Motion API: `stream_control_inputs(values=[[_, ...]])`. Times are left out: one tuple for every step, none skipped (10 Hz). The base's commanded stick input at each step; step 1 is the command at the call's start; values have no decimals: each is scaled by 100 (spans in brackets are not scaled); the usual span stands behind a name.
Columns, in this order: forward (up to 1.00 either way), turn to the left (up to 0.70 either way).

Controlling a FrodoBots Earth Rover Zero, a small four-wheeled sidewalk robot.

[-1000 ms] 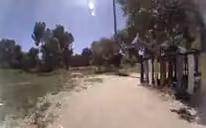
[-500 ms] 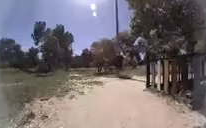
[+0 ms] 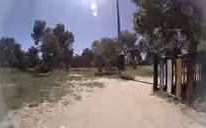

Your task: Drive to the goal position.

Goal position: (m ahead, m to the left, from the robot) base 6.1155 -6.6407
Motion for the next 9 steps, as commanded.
stream_control_inputs(values=[[85,-34],[85,-34],[85,-34],[85,-34],[85,-34],[85,0],[85,0],[85,0],[85,0]])
